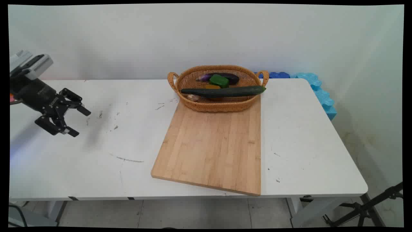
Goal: Pick up the cucumber from the vegetable basket
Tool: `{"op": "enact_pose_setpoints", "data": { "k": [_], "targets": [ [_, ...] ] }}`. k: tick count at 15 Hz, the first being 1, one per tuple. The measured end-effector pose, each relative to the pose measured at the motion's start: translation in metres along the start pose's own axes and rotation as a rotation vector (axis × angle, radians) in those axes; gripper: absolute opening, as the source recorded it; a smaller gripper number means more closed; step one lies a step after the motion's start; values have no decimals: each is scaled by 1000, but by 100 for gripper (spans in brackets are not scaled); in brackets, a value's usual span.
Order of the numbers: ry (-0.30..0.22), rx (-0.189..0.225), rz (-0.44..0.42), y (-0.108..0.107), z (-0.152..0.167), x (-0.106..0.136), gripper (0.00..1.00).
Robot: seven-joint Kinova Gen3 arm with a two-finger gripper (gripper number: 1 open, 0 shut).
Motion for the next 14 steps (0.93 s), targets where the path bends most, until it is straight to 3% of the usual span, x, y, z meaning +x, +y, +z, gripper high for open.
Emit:
{"op": "enact_pose_setpoints", "data": {
  "k": [7,14],
  "targets": [
    [-6,44,32,-13,11,28,100],
    [-5,127,84,-40,40,98,100]
  ]
}}
